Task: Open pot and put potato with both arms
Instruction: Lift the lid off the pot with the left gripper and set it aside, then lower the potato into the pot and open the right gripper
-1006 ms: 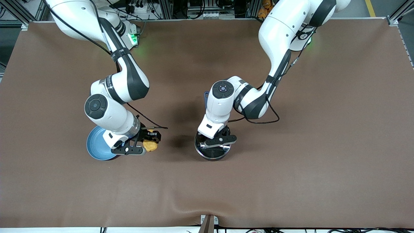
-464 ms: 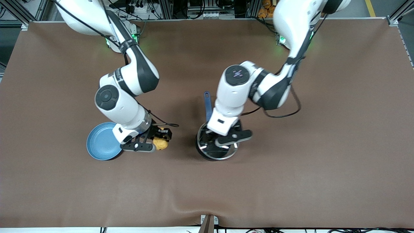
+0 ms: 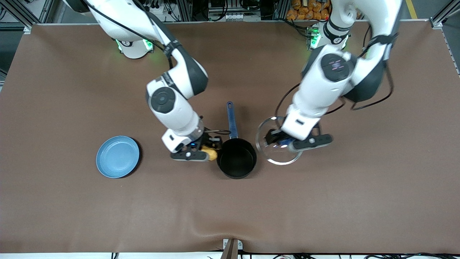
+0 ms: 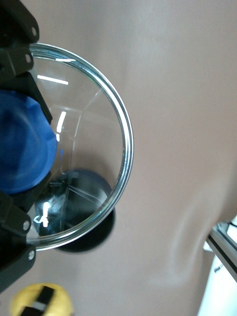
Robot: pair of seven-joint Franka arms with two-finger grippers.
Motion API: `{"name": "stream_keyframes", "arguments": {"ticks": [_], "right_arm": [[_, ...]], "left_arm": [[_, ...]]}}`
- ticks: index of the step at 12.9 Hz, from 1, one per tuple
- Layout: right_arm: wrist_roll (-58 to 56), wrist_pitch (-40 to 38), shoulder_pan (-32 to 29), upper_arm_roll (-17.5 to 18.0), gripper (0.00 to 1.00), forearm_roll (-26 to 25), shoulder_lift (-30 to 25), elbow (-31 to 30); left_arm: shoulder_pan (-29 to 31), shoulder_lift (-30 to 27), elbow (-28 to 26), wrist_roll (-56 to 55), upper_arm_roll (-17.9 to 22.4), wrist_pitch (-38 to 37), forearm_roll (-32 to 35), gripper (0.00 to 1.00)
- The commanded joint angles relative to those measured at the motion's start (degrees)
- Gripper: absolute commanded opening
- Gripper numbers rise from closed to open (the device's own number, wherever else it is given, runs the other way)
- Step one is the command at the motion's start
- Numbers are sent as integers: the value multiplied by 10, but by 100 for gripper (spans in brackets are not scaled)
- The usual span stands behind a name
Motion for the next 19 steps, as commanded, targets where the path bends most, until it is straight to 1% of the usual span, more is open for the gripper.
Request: {"name": "stream_keyframes", "arguments": {"ticks": [1, 3, 4, 6, 8, 9, 10, 12, 15, 17, 19], "right_arm": [[10, 51, 25, -8, 0, 0, 53, 32], [7, 107, 41, -9, 0, -1, 86, 38], [7, 118, 47, -10, 0, -1, 100, 45], [6, 118, 54, -10, 0, -15, 134, 80], [7, 119, 62, -10, 0, -28, 160, 109], [7, 119, 68, -12, 0, -29, 172, 117], [7, 120, 71, -13, 0, -34, 180, 126], [7, 130, 73, -13, 0, -48, 195, 129], [7, 151, 79, -13, 0, -50, 215, 136], [7, 152, 81, -15, 0, -53, 224, 141], [8, 155, 85, -18, 0, -56, 229, 142]], "left_arm": [[43, -82, -115, 72, -9, 7, -15, 29], [84, -96, -146, 133, -9, 7, -15, 30], [110, -102, -158, 170, -9, 7, -15, 31], [154, -114, -189, 240, -9, 7, -25, 32], [193, -111, -196, 298, -9, 8, -31, 32], [200, -103, -196, 307, -9, 14, -31, 32], [206, -88, -195, 311, -9, 30, -31, 32], [209, -42, -196, 312, -8, 94, -31, 32], [210, 18, -196, 312, -8, 185, -31, 32], [208, 50, -196, 310, -8, 230, -31, 32], [207, 67, -199, 310, -6, 254, -26, 32]]}}
